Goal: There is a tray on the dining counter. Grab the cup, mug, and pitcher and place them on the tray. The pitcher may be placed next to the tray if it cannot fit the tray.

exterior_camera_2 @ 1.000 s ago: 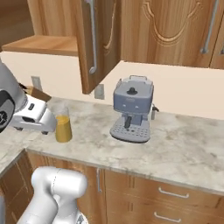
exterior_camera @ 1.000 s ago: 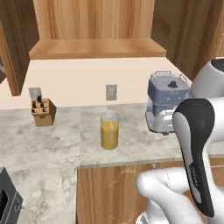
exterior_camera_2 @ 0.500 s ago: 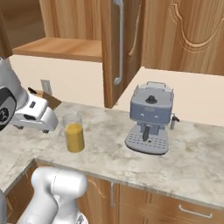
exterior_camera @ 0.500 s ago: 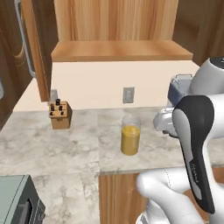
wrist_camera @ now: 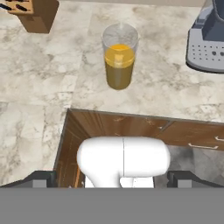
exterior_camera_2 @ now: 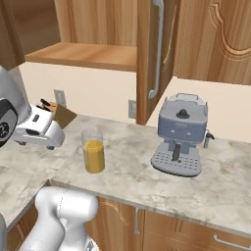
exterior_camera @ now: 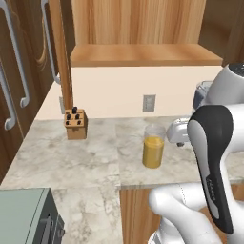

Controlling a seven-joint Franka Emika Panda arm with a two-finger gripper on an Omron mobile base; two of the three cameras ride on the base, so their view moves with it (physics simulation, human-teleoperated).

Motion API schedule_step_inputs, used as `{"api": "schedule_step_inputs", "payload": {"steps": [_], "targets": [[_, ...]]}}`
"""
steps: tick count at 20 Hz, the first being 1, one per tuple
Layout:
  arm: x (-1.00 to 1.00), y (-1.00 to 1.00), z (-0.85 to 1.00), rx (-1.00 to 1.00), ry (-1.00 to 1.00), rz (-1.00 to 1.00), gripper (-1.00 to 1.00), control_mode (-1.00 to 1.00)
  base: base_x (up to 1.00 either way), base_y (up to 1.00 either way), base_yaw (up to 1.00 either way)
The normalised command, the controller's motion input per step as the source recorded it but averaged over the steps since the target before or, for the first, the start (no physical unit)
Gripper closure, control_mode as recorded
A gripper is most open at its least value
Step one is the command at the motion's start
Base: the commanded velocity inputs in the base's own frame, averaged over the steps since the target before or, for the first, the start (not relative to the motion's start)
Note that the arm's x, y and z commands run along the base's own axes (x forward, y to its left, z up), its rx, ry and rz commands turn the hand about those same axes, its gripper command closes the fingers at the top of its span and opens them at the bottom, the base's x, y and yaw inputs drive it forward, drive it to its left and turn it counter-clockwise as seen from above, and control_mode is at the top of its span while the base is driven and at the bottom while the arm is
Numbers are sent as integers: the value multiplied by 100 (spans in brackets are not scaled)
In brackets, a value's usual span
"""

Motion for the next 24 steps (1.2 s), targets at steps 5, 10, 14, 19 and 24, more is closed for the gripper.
{"api": "schedule_step_inputs", "payload": {"steps": [5, 10, 14, 19, 24], "targets": [[15, 10, -28, 0, 9, 1, -100, -100, 1, 3, 0], [32, 0, -45, 6, 2, 0, -100, -100, 0, 0, 0], [40, -1, -26, 5, 0, 0, -100, -100, 0, 0, 0], [41, -3, -14, 0, 0, 0, -100, -100, 0, 0, 0], [10, -12, -15, 0, 0, 0, -100, -100, 0, 0, 0]]}}
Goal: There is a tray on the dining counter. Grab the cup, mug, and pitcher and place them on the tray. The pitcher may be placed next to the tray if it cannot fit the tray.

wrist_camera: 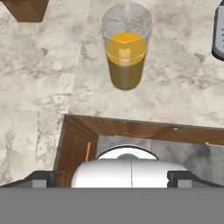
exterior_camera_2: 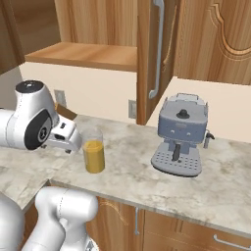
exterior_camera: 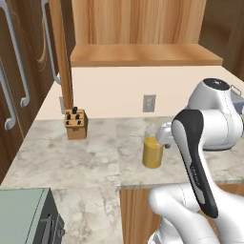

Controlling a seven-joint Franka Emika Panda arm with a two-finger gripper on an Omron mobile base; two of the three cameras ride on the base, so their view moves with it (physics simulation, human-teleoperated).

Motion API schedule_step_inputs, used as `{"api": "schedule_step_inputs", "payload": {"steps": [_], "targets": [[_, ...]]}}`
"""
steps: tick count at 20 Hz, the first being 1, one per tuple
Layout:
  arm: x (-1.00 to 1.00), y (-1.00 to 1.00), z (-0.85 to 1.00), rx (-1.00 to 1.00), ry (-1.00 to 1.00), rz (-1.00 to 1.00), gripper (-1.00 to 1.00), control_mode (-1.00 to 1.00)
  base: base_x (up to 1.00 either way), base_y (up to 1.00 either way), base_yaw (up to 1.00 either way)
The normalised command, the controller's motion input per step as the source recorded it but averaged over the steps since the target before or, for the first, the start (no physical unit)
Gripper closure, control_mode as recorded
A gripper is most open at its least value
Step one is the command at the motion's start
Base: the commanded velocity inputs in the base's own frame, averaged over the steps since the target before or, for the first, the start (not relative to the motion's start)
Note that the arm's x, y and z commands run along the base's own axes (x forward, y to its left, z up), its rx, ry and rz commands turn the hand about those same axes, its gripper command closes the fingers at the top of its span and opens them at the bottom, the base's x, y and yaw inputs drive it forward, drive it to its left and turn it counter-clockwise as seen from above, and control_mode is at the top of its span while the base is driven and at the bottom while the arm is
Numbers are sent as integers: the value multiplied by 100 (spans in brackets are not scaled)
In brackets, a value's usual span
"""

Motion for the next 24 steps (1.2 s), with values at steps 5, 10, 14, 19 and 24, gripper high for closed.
{"api": "schedule_step_inputs", "payload": {"steps": [5, 10, 14, 19, 24], "targets": [[11, -3, -14, 0, 0, 0, -100, -100, 0, 0, 0], [10, -1, -3, 0, 0, 0, -100, -100, 0, 0, 0], [24, -2, -1, 0, 0, 0, -100, -100, 0, 0, 0], [20, -5, -11, 0, 0, 0, -100, -100, 0, 0, 0], [39, -1, -12, 0, 0, 0, -100, -100, 0, 0, 0]]}}
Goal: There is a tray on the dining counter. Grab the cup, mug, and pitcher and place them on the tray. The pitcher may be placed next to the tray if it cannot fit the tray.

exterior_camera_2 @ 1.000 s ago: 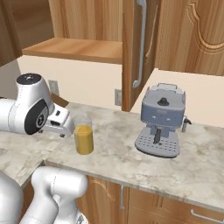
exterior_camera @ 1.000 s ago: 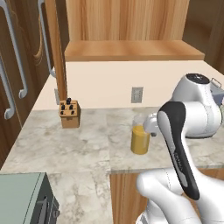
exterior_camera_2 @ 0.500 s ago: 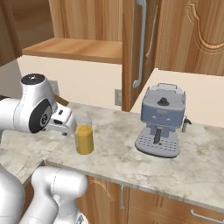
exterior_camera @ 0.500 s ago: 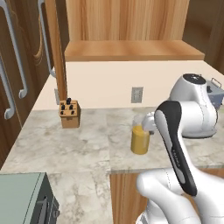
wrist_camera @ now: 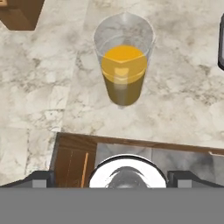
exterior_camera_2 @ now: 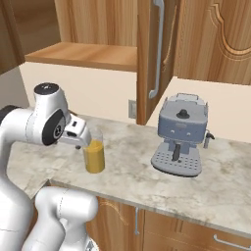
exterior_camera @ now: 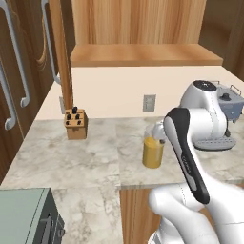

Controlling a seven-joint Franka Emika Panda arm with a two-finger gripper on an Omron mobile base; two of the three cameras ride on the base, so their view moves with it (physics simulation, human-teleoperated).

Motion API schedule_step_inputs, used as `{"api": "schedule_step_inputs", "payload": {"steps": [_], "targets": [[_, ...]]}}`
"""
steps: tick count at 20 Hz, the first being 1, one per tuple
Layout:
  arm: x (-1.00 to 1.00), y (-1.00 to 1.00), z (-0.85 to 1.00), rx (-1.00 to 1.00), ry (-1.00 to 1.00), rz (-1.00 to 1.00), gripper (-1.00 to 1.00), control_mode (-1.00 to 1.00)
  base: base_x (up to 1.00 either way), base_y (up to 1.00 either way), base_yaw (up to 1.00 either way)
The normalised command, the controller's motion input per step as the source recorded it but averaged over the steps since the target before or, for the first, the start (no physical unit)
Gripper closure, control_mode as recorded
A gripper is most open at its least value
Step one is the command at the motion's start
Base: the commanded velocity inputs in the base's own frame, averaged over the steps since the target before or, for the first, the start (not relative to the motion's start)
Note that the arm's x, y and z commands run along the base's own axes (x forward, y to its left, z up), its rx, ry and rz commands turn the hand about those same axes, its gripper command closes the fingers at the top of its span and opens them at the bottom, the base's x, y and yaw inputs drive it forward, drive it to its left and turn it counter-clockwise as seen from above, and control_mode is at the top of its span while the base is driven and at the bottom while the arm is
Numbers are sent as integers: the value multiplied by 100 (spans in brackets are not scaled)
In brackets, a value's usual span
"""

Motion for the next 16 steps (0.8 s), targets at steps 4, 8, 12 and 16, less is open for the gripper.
{"api": "schedule_step_inputs", "payload": {"steps": [4, 8, 12, 16], "targets": [[36, 0, -13, 0, 0, 0, -100, -100, 0, 0, 0], [27, 0, -5, 0, 0, 0, -100, -100, 0, 0, 0], [16, -5, -2, 0, 0, 0, -100, -100, 0, 0, 0], [12, -4, -6, 0, 0, -3, -100, -100, 0, 0, 0]]}}
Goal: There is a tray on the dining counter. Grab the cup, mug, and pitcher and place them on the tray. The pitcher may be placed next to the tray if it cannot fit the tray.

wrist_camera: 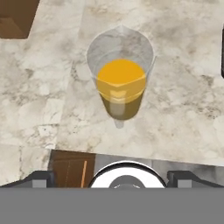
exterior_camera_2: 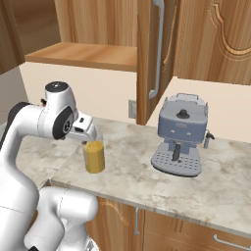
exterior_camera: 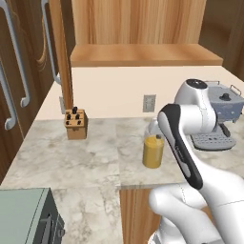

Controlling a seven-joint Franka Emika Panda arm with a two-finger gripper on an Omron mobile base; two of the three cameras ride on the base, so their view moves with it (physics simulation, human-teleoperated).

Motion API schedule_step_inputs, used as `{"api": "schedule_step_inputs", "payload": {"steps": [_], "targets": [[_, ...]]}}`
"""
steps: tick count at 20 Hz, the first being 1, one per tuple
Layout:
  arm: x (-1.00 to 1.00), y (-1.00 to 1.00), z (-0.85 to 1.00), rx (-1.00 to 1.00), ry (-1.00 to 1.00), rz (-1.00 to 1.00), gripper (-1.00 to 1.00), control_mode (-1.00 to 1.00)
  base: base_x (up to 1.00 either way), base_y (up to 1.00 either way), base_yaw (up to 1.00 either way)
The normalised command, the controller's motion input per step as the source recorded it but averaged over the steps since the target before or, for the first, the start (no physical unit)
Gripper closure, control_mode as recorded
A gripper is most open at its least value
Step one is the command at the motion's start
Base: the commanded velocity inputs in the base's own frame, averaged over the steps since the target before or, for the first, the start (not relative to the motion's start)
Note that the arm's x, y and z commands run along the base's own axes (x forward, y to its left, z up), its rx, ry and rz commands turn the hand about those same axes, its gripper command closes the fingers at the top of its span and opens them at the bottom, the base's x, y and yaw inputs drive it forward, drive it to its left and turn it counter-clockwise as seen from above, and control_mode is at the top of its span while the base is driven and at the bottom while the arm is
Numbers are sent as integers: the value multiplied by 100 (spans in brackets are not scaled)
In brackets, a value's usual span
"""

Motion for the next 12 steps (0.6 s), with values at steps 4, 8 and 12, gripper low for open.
{"api": "schedule_step_inputs", "payload": {"steps": [4, 8, 12], "targets": [[16, -2, -8, -2, 0, -5, -100, -100, 0, 0, 0], [25, 0, -12, -5, 0, -7, -100, -100, 0, 0, 0], [31, 0, -13, -3, 0, -2, -100, -100, 0, 0, 0]]}}
